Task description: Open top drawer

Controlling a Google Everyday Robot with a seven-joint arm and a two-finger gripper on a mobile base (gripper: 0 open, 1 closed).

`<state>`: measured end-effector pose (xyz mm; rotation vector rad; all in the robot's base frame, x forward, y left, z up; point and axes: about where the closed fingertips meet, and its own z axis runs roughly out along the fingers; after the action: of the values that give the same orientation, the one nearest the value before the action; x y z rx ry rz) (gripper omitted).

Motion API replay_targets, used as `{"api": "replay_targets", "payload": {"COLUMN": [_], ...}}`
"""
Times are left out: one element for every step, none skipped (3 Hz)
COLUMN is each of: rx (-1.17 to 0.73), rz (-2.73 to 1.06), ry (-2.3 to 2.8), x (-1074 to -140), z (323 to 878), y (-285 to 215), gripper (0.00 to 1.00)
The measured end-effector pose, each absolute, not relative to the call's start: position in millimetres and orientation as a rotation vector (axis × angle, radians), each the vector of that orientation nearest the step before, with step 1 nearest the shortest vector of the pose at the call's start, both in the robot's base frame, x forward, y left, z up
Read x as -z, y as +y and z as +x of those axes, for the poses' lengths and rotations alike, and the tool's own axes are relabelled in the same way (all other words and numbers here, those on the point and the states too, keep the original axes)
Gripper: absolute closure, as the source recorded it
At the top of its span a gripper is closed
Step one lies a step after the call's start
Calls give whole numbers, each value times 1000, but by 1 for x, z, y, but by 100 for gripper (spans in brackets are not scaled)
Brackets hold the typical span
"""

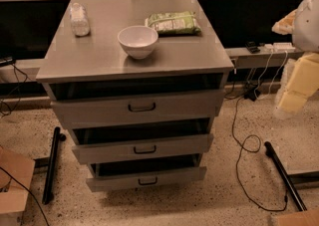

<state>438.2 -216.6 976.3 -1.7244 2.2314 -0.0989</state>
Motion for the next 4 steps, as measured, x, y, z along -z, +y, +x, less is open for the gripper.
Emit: {"api": "replay_targets", "payload": {"rx": [98, 35, -69, -69], "rz": [-1720, -1696, -1653, -1653], "ry": [2228, 2215, 2151, 2151], "x": [-976, -960, -929, -929], "z": [439, 449, 474, 474], "y": [-215, -202, -181, -181], "gripper": [0, 0, 0, 0]}}
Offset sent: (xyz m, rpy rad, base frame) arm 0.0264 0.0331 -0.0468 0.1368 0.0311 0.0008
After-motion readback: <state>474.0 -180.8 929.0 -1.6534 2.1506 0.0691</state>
